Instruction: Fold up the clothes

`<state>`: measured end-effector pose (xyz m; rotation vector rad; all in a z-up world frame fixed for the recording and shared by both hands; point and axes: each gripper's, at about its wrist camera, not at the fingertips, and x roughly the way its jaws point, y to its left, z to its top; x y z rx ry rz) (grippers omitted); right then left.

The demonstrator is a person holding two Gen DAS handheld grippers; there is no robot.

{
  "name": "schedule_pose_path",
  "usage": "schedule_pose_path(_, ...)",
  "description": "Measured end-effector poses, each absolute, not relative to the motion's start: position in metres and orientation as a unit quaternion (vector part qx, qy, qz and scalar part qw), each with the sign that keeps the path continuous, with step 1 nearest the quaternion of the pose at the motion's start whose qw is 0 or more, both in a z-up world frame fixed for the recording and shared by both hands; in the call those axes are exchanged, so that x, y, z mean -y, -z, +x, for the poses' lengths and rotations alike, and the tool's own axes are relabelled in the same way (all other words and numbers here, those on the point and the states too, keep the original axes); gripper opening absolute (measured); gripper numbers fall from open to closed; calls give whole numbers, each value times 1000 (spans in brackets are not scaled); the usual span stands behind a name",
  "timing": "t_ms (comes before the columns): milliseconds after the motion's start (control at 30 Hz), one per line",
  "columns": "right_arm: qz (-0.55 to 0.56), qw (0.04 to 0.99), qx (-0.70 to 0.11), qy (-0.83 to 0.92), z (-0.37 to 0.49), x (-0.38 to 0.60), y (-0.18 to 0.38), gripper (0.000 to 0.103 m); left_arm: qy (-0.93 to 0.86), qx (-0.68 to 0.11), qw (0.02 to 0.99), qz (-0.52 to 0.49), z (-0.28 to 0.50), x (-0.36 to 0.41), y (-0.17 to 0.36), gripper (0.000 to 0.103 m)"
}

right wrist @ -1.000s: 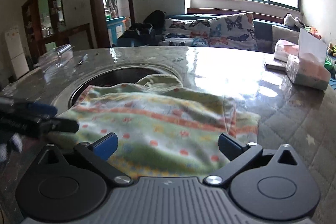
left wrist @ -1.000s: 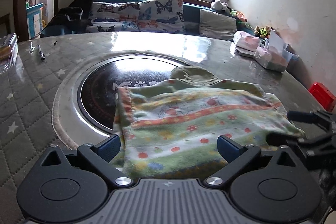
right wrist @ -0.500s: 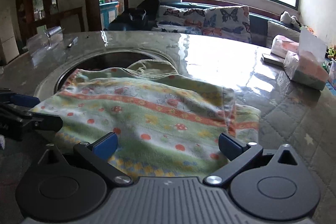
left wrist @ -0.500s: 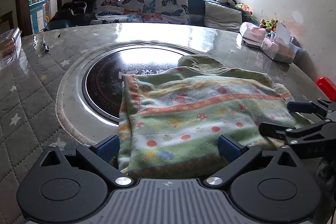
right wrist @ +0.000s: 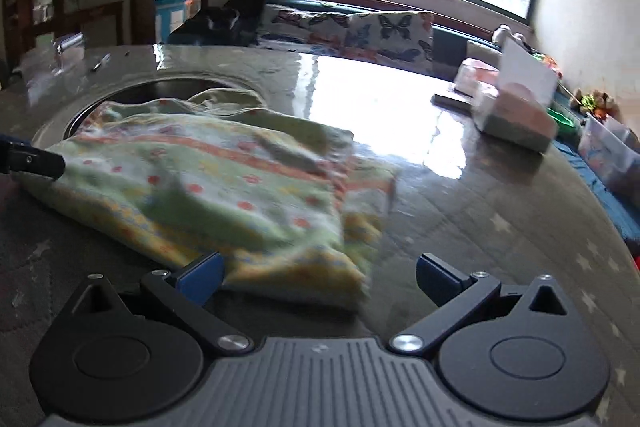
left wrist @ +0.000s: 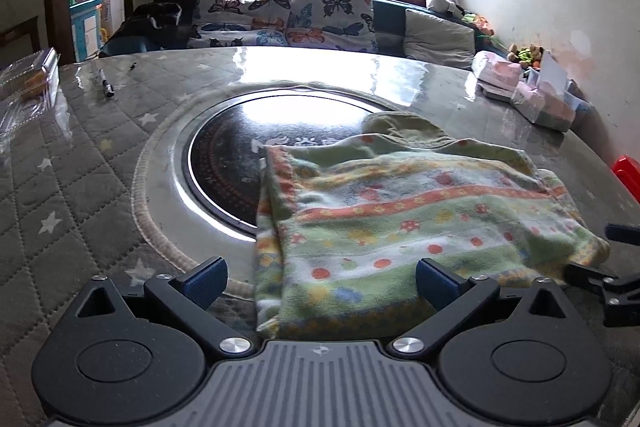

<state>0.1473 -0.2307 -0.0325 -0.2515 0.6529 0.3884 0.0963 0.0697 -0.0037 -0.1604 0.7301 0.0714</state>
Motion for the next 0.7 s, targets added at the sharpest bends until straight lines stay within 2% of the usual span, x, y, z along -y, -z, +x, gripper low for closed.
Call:
schedule_pose_path(400,-95,931,-326,-136,152,266,29,103,-55,-357,929,-76,97,-77,2,102)
schedule_pose_path(700,-121,931,-280,-201,164,217,12,103,-51,-353,931,-71,102,-74,-3,102)
